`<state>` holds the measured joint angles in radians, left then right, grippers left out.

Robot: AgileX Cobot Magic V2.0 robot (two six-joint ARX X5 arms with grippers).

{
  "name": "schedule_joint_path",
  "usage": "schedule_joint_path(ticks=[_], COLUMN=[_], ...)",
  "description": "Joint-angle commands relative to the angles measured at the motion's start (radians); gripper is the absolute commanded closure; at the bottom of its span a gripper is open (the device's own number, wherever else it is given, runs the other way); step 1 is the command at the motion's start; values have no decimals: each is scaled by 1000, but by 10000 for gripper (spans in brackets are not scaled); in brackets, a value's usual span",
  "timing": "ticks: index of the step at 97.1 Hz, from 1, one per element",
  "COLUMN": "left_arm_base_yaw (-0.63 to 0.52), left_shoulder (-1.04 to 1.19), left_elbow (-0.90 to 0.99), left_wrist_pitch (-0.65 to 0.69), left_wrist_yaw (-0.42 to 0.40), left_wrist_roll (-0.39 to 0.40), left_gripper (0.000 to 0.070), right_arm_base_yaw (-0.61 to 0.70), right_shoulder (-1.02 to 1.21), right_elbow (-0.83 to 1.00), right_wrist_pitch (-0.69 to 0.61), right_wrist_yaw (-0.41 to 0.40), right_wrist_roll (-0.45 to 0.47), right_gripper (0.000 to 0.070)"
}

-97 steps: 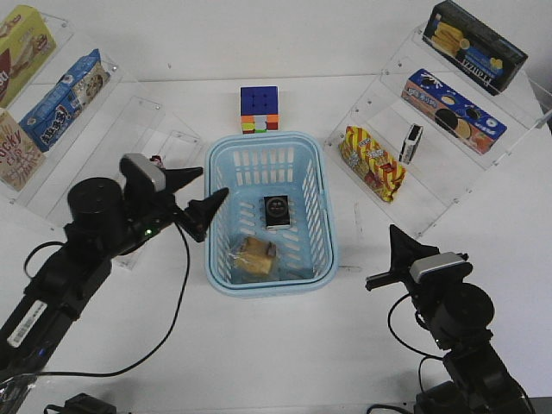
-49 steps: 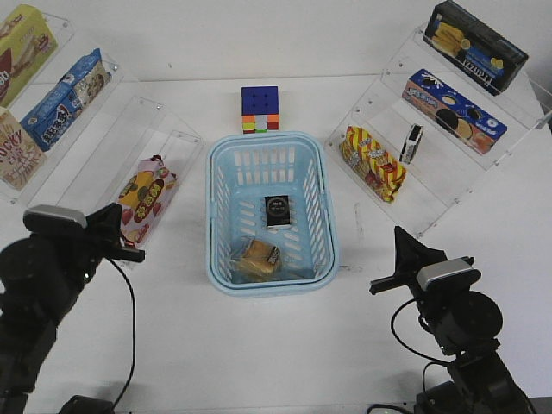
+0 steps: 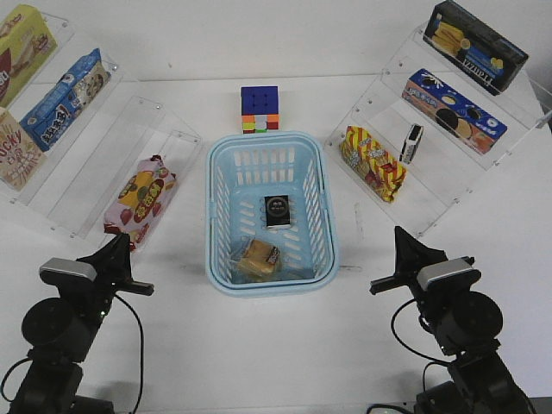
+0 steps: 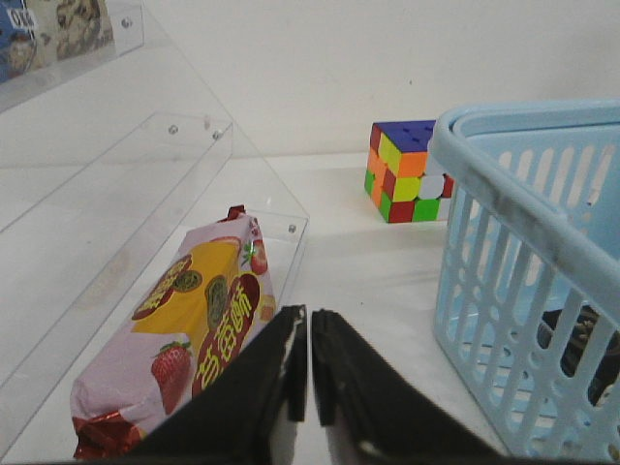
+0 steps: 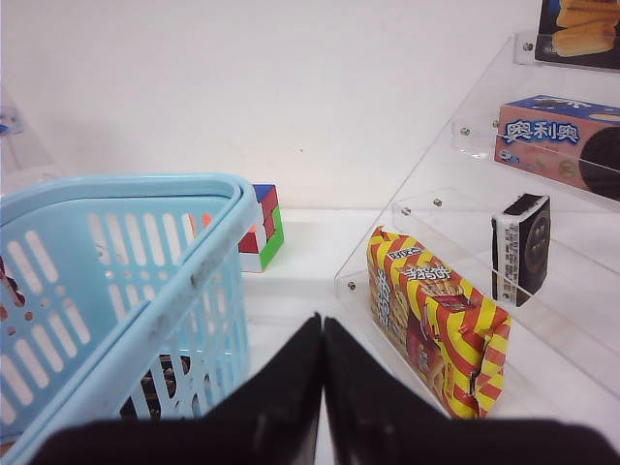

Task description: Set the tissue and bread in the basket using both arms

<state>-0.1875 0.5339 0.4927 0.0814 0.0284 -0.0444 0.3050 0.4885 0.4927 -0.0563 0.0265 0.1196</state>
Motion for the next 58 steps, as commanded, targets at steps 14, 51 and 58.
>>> schedule_joint_path(ticks=[14, 51, 58], left_arm_base_yaw=[-2, -2, -1], left_shoulder=[-13, -149, -191], left_elbow=[17, -71, -136], left_wrist_pitch=[18, 21, 55], left_wrist_yaw=[0, -29, -56], left_wrist_roll=[-9, 29, 34], left_gripper=[699, 699, 699], right_arm_base_yaw=[3, 3, 3], right_shoulder=[2, 2, 2], right_elbow=[8, 8, 8], right_wrist_pitch=[11, 11, 11], right_wrist_yaw=[0, 0, 0], right_wrist_roll=[-5, -5, -5], right_gripper=[696, 696, 696])
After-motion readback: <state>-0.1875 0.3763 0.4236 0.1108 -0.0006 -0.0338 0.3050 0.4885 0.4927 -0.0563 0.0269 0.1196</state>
